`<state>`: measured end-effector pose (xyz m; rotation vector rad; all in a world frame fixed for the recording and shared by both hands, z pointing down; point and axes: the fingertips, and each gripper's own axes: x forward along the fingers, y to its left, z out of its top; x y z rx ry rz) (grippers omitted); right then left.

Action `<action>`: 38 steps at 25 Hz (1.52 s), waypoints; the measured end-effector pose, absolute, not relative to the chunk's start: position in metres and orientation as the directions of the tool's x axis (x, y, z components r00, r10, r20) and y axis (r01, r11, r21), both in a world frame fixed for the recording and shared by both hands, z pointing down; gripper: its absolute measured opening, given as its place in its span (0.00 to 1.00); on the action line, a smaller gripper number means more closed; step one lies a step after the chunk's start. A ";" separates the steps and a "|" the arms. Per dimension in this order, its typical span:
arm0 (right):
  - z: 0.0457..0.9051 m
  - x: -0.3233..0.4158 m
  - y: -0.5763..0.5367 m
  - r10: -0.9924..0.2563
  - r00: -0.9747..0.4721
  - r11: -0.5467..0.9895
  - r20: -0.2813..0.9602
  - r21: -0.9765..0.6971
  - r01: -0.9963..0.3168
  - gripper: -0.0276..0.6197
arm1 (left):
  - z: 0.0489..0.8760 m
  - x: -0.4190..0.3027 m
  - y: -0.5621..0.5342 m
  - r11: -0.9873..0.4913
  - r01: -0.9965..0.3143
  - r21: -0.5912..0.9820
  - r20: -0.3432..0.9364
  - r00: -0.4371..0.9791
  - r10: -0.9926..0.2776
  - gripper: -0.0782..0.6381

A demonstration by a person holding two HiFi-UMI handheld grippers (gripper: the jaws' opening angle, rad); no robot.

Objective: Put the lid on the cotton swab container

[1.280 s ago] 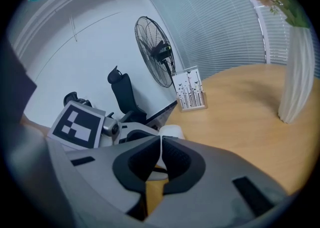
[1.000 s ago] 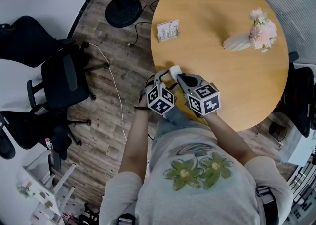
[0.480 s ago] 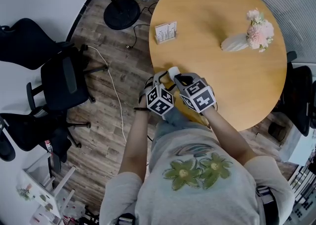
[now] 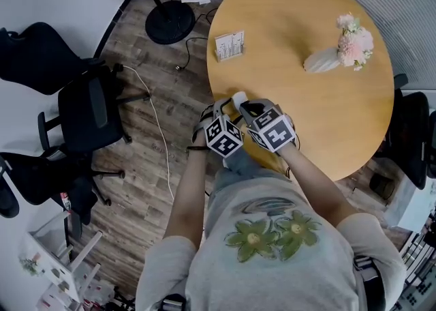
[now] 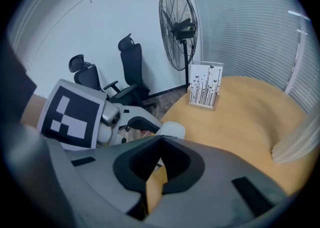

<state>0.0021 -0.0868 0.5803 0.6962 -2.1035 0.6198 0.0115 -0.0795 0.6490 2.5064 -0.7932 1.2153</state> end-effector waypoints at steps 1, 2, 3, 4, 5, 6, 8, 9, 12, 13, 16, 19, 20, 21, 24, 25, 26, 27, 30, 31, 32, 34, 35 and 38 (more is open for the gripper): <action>0.580 0.002 -0.087 -0.278 -0.506 0.733 0.816 -0.161 -0.661 0.04 | 0.649 0.012 -0.079 -0.824 -0.567 -0.022 0.785 0.500 -0.365 0.50; 0.580 0.002 -0.087 -0.295 -0.496 0.743 0.817 -0.130 -0.656 0.04 | 0.648 0.012 -0.079 -0.824 -0.567 -0.026 0.787 0.497 -0.367 0.50; 0.579 0.001 -0.087 -0.309 -0.484 0.755 0.818 -0.098 -0.648 0.04 | 0.647 0.011 -0.079 -0.821 -0.570 -0.027 0.785 0.496 -0.370 0.50; 0.579 0.000 -0.087 -0.321 -0.475 0.766 0.819 -0.070 -0.639 0.04 | 0.644 0.010 -0.078 -0.817 -0.576 -0.026 0.783 0.497 -0.375 0.50; 0.578 -0.001 -0.086 -0.331 -0.469 0.775 0.819 -0.048 -0.630 0.04 | 0.642 0.009 -0.078 -0.812 -0.584 -0.025 0.779 0.497 -0.381 0.50; 0.577 -0.001 -0.086 -0.339 -0.467 0.780 0.817 -0.034 -0.625 0.04 | 0.639 0.008 -0.078 -0.806 -0.591 -0.024 0.775 0.498 -0.389 0.50; 0.576 -0.001 -0.086 -0.351 -0.472 0.780 0.809 -0.026 -0.625 0.04 | 0.634 0.005 -0.078 -0.795 -0.606 -0.022 0.767 0.500 -0.402 0.50; 0.577 0.000 -0.085 -0.355 -0.474 0.777 0.806 -0.027 -0.629 0.04 | 0.630 0.003 -0.077 -0.789 -0.614 -0.017 0.761 0.504 -0.409 0.50; 0.572 0.002 -0.084 -0.374 -0.480 0.777 0.793 -0.014 -0.629 0.04 | 0.616 -0.003 -0.076 -0.755 -0.655 0.013 0.729 0.523 -0.441 0.50; 0.568 0.002 -0.084 -0.386 -0.492 0.776 0.780 -0.013 -0.631 0.04 | 0.610 -0.005 -0.076 -0.742 -0.670 0.021 0.717 0.527 -0.456 0.50; 0.554 0.002 -0.085 -0.433 -0.539 0.760 0.723 -0.029 -0.650 0.04 | 0.592 -0.008 -0.076 -0.713 -0.701 0.024 0.682 0.533 -0.501 0.50; 0.534 0.002 -0.087 -0.480 -0.574 0.749 0.663 -0.030 -0.662 0.04 | 0.569 -0.010 -0.078 -0.686 -0.727 0.028 0.637 0.542 -0.549 0.50; 0.528 0.002 -0.087 -0.494 -0.582 0.748 0.645 -0.026 -0.663 0.04 | 0.562 -0.010 -0.078 -0.678 -0.735 0.030 0.621 0.545 -0.564 0.50; 0.521 0.002 -0.088 -0.507 -0.592 0.747 0.627 -0.022 -0.664 0.04 | 0.554 -0.010 -0.079 -0.669 -0.742 0.031 0.605 0.547 -0.578 0.50; 0.502 0.001 -0.088 -0.539 -0.624 0.743 0.566 -0.029 -0.668 0.04 | 0.532 -0.010 -0.083 -0.645 -0.764 0.028 0.557 0.548 -0.625 0.50; 0.497 0.001 -0.087 -0.545 -0.632 0.741 0.552 -0.037 -0.671 0.04 | 0.525 -0.010 -0.084 -0.635 -0.772 0.025 0.541 0.545 -0.641 0.50; 0.492 0.002 -0.086 -0.552 -0.637 0.738 0.538 -0.042 -0.674 0.04 | 0.519 -0.011 -0.085 -0.624 -0.781 0.022 0.525 0.541 -0.657 0.50; 0.487 0.002 -0.086 -0.559 -0.642 0.735 0.525 -0.045 -0.677 0.04 | 0.512 -0.013 -0.086 -0.613 -0.790 0.018 0.509 0.535 -0.674 0.50; 0.473 0.004 -0.083 -0.582 -0.652 0.725 0.485 -0.053 -0.687 0.04 | 0.496 -0.018 -0.086 -0.580 -0.814 0.009 0.468 0.516 -0.717 0.40; 0.469 0.004 -0.081 -0.587 -0.655 0.722 0.475 -0.059 -0.690 0.04 | 0.492 -0.019 -0.086 -0.573 -0.820 0.008 0.459 0.512 -0.726 0.40; 0.467 0.005 -0.079 -0.590 -0.659 0.720 0.466 -0.065 -0.691 0.04 | 0.489 -0.020 -0.085 -0.565 -0.825 0.006 0.451 0.506 -0.735 0.40; 0.463 0.006 -0.076 -0.592 -0.668 0.720 0.450 -0.077 -0.690 0.04 | 0.483 -0.023 -0.083 -0.545 -0.839 -0.002 0.434 0.490 -0.756 0.35; 0.461 0.007 -0.074 -0.593 -0.672 0.720 0.444 -0.082 -0.689 0.04 | 0.480 -0.024 -0.083 -0.536 -0.844 -0.003 0.427 0.484 -0.764 0.32; 0.456 0.008 -0.069 -0.595 -0.679 0.719 0.430 -0.094 -0.689 0.04 | 0.472 -0.027 -0.078 -0.518 -0.855 0.000 0.418 0.471 -0.777 0.29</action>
